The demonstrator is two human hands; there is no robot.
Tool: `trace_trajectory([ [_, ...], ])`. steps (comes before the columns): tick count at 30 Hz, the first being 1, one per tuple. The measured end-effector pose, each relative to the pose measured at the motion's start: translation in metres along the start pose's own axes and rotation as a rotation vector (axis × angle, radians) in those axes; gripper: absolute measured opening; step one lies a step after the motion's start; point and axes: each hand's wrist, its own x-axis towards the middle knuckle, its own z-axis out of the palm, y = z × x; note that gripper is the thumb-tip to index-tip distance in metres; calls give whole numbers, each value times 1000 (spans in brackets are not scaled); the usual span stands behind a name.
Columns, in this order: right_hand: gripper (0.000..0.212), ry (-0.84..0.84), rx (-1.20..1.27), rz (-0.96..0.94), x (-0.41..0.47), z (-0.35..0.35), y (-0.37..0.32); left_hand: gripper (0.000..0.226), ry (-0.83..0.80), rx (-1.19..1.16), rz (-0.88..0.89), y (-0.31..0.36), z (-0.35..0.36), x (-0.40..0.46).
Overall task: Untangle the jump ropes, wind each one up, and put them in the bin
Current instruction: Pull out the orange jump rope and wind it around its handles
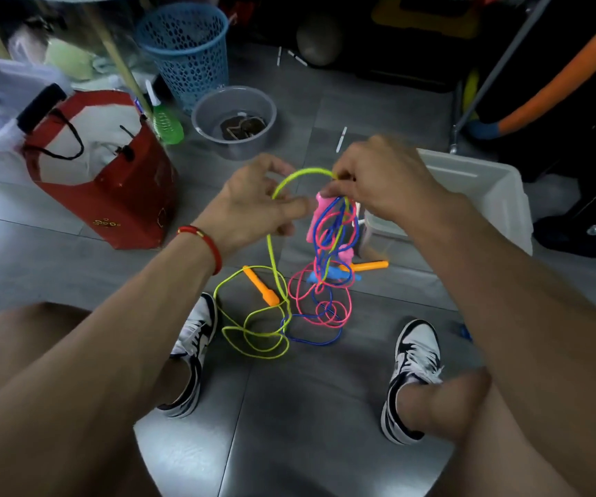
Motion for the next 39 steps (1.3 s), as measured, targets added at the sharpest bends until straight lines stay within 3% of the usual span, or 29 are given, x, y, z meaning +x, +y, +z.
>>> trace_trajectory([
  [4, 33, -59, -49, -124, -7, 7, -6, 37, -44, 385, 262, -4, 5, 5],
  [6, 34, -86, -52, -124, -7, 17, 0, 39, 6, 444, 381, -5, 6, 5],
  [11, 31, -203, -22, 119, -15, 46, 51, 32, 185, -217, 354, 12, -16, -5],
  [14, 29, -243, 1, 218, -19, 57, 62, 35, 276, -247, 330, 5, -39, -8],
  [16, 27, -227, 7, 219, -16, 55, 58, 27, 217, 51, 182, -10, -49, -5],
  [19, 31, -158, 8, 172, -12, 42, 49, 14, -81, 761, -199, -26, -44, -5],
  [22, 33, -163, 44, 43, -11, 24, 35, 39, -226, 1131, -366, -36, -27, -11],
  [24, 37, -195, 81, -39, -13, 15, 25, 63, -180, 1064, -281, -39, -20, -10],
  [27, 42, -252, 60, -122, -15, 12, 8, 87, -161, 641, 27, -31, 2, -5],
  [29, 40, -273, 22, -161, -15, 14, 1, 68, -179, 563, 136, -25, 17, -1],
  [31, 44, -250, -15, -189, -16, 18, -1, 29, -156, 684, 241, -23, 21, 1],
  [33, 48, -235, -7, -170, -16, 24, 4, 27, -85, 667, 347, -22, 18, 0],
  [36, 37, -303, 5, -37, -16, 44, 22, 27, 19, 572, 474, -9, 11, -6],
  [39, 32, -426, 25, 131, -23, 72, 52, 28, 241, 248, 469, 3, -5, -12],
])
